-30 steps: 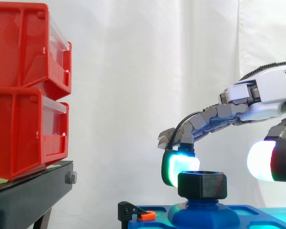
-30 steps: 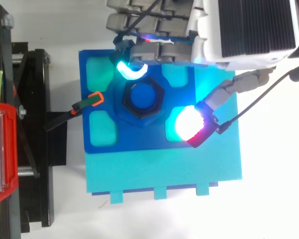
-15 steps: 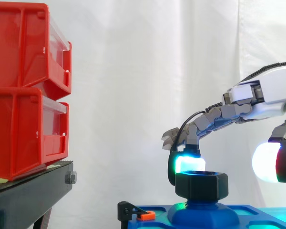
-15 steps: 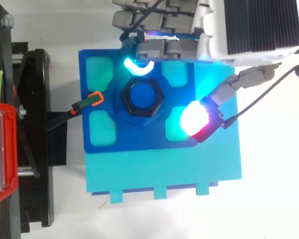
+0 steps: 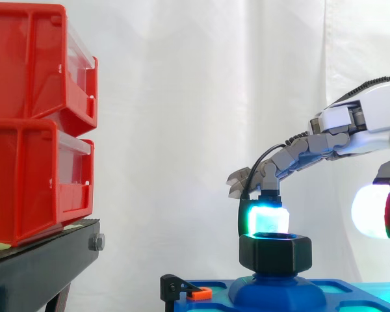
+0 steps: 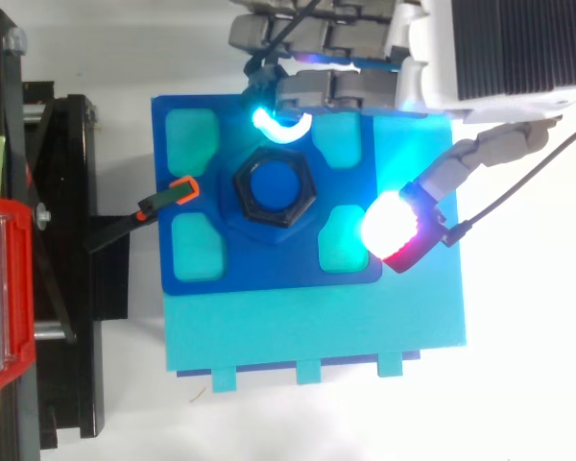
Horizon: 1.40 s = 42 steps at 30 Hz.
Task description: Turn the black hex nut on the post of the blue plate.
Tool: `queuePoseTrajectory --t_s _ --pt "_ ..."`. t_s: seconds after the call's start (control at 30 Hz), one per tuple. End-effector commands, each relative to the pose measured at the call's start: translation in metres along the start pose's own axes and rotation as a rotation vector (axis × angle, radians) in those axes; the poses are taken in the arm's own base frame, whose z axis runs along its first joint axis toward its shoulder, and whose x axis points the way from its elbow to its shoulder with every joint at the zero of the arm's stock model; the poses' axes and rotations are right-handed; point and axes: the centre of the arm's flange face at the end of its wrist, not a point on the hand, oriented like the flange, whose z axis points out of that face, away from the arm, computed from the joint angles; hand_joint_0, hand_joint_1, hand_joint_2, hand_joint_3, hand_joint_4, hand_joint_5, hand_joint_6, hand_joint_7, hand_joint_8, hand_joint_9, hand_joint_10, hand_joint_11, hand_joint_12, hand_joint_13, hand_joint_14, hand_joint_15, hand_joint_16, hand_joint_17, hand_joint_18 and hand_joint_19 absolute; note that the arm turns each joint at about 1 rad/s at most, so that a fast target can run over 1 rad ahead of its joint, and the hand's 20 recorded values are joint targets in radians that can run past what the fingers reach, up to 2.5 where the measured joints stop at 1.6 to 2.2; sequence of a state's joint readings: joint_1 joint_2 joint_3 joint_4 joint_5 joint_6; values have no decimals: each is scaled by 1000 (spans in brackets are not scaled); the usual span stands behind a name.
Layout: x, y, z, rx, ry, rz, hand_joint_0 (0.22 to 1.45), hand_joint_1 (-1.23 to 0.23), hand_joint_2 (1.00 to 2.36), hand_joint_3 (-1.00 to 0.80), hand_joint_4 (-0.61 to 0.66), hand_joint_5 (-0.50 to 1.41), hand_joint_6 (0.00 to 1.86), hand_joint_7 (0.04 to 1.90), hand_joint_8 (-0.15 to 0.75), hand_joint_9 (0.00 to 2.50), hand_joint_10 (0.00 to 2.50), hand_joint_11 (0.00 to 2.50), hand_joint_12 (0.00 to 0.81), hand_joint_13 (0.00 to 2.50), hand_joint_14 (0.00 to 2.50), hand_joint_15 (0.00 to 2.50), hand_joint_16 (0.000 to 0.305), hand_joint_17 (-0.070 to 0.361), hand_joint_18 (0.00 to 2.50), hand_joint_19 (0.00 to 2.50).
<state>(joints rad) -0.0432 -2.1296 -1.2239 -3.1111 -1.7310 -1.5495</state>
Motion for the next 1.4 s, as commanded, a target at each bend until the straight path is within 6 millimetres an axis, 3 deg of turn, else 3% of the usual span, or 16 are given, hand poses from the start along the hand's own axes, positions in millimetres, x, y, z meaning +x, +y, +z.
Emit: queuePoseTrajectory --t_s 0.0,0.47,0.83,1.07,1.37 --pt "0 0 0 0 1 -10 347 -417 1000 -500 348 -182 503 963 231 235 2 151 373 137 0 27 57 128 205 214" --pt "-17 2 -12 5 0 -29 347 -425 1000 -500 343 -184 503 956 229 239 3 153 372 138 0 26 57 128 205 213" --pt "-31 4 -18 2 -26 -24 421 -718 1000 -500 229 -243 502 903 189 199 4 155 334 122 0 19 49 110 173 181" --pt "-51 14 -4 -10 -122 65 487 -742 1000 -500 189 -249 503 893 162 187 3 132 308 108 0 16 44 99 147 194" --pt "-44 32 15 -13 -165 58 514 -754 1000 -500 146 -265 503 840 150 176 2 133 299 93 0 13 43 96 133 192"
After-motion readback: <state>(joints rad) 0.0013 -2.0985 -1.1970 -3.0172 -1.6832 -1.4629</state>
